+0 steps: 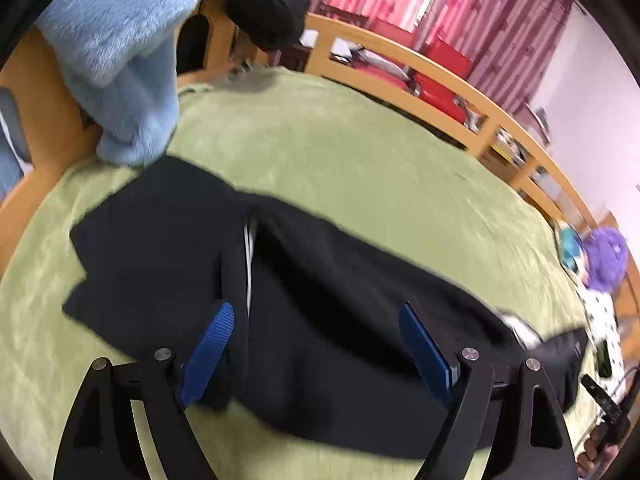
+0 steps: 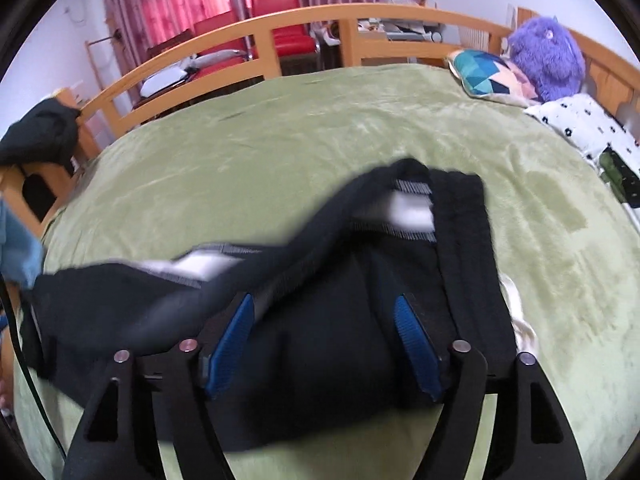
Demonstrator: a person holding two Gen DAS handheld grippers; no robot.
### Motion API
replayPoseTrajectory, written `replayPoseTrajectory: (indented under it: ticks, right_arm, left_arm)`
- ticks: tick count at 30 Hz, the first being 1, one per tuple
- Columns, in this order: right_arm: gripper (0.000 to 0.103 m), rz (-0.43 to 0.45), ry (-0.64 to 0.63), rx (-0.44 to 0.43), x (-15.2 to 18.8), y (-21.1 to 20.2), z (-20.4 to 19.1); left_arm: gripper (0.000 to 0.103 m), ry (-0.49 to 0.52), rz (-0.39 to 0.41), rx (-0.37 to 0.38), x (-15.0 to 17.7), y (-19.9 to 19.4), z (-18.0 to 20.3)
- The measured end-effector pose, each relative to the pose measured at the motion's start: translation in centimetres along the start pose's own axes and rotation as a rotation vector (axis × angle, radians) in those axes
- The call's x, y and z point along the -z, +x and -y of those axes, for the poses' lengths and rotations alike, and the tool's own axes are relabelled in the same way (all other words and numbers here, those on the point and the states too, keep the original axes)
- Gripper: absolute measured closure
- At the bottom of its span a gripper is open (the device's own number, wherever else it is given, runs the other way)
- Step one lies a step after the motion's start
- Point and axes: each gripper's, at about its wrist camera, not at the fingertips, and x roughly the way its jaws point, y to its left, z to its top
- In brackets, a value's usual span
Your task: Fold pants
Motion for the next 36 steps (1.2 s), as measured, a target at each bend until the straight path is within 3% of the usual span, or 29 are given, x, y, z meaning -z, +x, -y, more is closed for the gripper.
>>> replayPoseTrajectory:
  ticks: [6,11,15,19,20,22,28,31,32,33,34,36]
  right_arm:
    - [0.03,-0.061,0.144,-0.054,7.0,0.4,3.1]
    - [0.03,-0.076,0.333,-0.158,8.1,2.9,5.9]
    - [0.03,-0.061,0.45,-0.256,7.3,5.1,6.9]
    - [0.03,-0.101,0.543,-0.318,7.6,8.7,6.8]
    - [0.03,-0.117,0.552,-0.322,7.8,9.8,6.5]
    - [0.029,-0.067,0.53,-0.301,7.5,10.1,6.0]
    - [0.026,-0.049,0.485,-0.247,5.8,11.7,4.3]
    - [0.029,-0.034,0.487,-0.233,5.2,12.0,4.0]
    - [0.04,-0.027,0.475,-0.219,5.1,12.1,3.8]
    - [0.056,-0.03,0.463,-0.218,5.0,12.3,3.8]
    - [0.063,-0.036,0.451,-0.232,5.0,12.4,3.8]
    - [0.081,-0.018,0.483,-0.27,5.4,11.9,4.4]
  left_arm:
    - [0.019,-0.029,-0.038,0.024,6.6,-0.4,-1.7]
    - [0.02,-0.062,-0.08,0.039,9.4,1.3,-3.2]
    - [0.021,-0.173,-0.061,0.083,9.6,2.8,-4.5]
    - [0.02,-0.19,-0.095,0.106,9.6,5.4,-4.0]
    - [0.021,-0.195,-0.103,0.101,9.7,6.2,-3.7]
    - [0.021,-0.21,-0.109,0.1,9.7,7.3,-3.5]
    - [0.021,-0.246,-0.059,0.077,7.8,10.1,-2.5]
    - [0.022,-0.249,-0.048,0.056,6.8,11.1,-2.0]
    - [0.031,-0.253,-0.039,0.044,6.7,11.1,-1.8]
    - [0.054,-0.254,-0.04,0.018,6.4,11.3,-1.8]
    - [0.064,-0.256,-0.049,-0.008,6.2,11.4,-1.9]
    - [0.083,-0.268,-0.067,0.025,6.1,11.4,-2.6]
